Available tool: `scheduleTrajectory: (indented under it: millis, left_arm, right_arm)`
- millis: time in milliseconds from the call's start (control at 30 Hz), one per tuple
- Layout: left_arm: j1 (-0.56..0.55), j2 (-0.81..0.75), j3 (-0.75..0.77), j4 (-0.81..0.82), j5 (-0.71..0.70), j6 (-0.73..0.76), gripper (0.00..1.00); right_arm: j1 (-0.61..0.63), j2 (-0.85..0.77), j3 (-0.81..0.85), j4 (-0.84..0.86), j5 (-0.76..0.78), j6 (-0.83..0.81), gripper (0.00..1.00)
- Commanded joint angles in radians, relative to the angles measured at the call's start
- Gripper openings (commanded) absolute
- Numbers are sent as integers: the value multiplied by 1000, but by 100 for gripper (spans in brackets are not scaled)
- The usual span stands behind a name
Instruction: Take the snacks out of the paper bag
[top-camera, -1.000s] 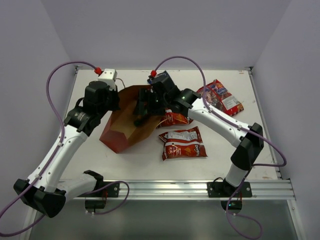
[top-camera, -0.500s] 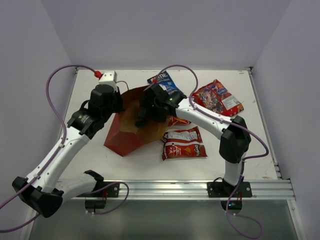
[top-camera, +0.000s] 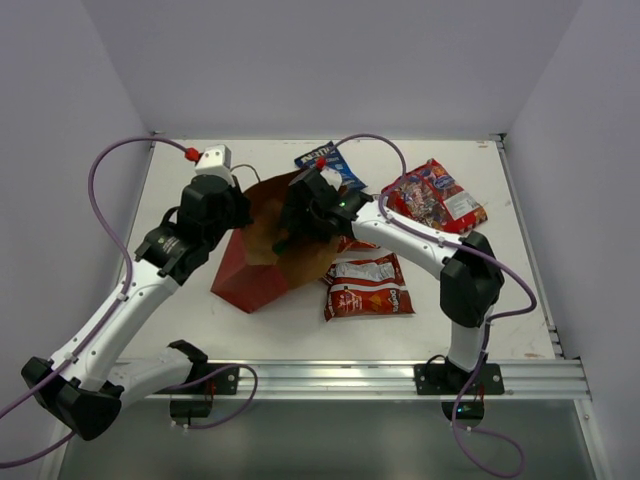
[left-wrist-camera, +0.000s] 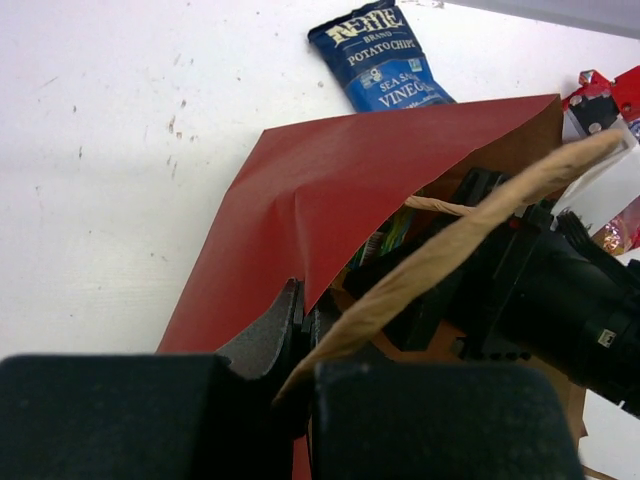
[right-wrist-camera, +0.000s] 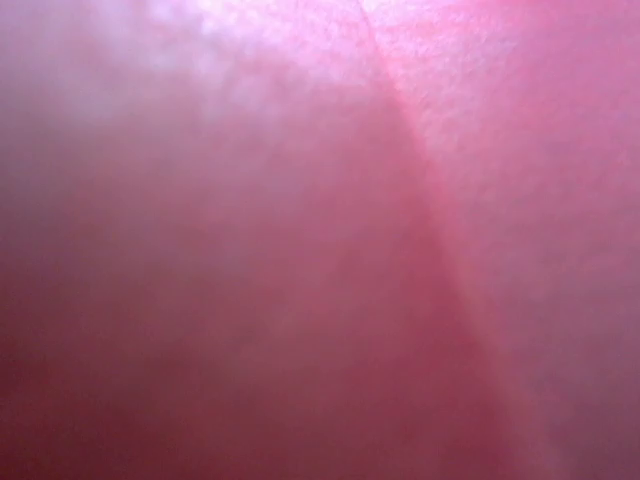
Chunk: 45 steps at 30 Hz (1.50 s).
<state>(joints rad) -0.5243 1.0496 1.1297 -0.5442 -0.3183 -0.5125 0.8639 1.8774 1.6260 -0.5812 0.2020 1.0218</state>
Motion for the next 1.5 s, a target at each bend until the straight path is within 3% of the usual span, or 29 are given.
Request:
scheduleTrajectory:
  millis: [0, 467, 633, 833, 1133, 1467]
  left_arm:
    - [-11, 6, -1, 41, 22, -46, 0]
    - [-13, 39, 27, 32, 22, -95, 0]
    - [-16, 27, 36, 26, 6, -98, 0]
    - [-22, 18, 47, 18, -28, -72, 0]
    - [-20, 41, 53, 12, -31, -70, 0]
    - [-22, 41, 70, 15, -31, -69, 0]
  right_arm:
    - [7, -90, -60, 141, 56, 26, 79]
    - [24, -90, -95, 152, 129, 60, 77]
    - [26, -31, -17, 43, 155, 70, 76]
    - [24, -76, -83, 11, 192, 67, 73]
    - [53, -221, -84, 139, 301, -140, 73]
    - [60, -94, 14, -9, 229, -5, 73]
